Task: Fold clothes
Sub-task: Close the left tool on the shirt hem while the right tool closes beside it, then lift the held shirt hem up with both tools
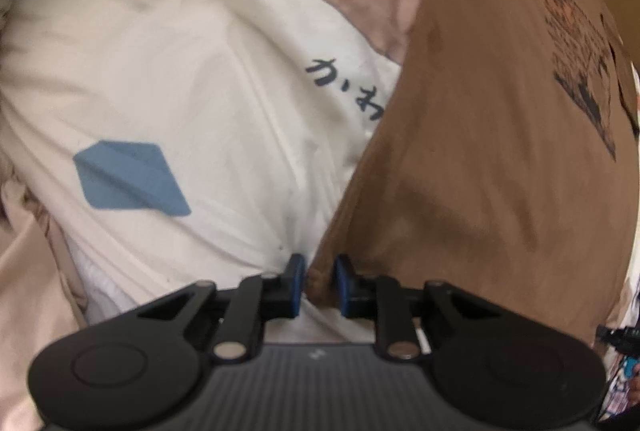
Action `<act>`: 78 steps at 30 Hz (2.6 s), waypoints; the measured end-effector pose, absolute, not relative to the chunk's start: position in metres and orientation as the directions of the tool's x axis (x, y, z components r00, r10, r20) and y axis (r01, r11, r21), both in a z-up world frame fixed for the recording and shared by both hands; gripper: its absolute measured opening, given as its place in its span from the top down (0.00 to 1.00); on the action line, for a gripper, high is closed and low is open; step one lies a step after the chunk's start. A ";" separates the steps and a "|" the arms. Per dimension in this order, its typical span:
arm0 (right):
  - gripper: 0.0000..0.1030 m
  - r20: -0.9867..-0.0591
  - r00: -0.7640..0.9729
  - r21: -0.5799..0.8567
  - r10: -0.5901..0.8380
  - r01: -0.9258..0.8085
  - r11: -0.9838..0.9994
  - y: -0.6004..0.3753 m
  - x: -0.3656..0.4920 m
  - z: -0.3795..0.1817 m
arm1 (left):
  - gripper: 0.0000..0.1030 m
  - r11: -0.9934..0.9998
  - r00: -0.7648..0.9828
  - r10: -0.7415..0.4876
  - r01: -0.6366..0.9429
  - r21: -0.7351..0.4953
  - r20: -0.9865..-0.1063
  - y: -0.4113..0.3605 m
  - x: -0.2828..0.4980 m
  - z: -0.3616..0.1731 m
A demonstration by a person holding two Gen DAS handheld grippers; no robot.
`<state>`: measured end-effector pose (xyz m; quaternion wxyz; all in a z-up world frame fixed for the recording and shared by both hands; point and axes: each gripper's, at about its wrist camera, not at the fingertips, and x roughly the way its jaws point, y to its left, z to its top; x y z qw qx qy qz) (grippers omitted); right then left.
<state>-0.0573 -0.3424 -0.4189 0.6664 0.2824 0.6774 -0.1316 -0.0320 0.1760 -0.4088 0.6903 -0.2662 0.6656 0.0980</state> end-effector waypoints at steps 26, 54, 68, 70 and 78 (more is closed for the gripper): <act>0.97 -0.981 0.131 0.185 0.144 0.395 0.900 -0.386 -0.043 -0.331 | 0.94 0.876 0.071 -0.167 -0.446 -0.181 -0.983 0.200 -0.006 -0.314; 0.98 -0.990 0.083 0.138 0.114 0.416 0.899 -0.390 -0.076 -0.327 | 0.95 0.882 0.005 -0.156 -0.449 -0.142 -0.988 0.196 -0.051 -0.302; 0.97 -0.990 0.074 0.141 0.121 0.441 0.886 -0.385 -0.100 -0.324 | 0.95 0.862 0.013 -0.159 -0.485 -0.145 -0.987 0.191 -0.078 -0.305; 0.97 -0.988 0.094 0.150 0.120 0.448 0.881 -0.387 -0.098 -0.317 | 0.95 0.857 0.037 -0.162 -0.490 -0.159 -0.986 0.193 -0.074 -0.297; 0.97 -0.976 0.183 0.188 0.118 0.436 0.880 -0.394 -0.078 -0.280 | 0.96 0.855 0.152 -0.167 -0.471 -0.219 -0.974 0.197 -0.054 -0.256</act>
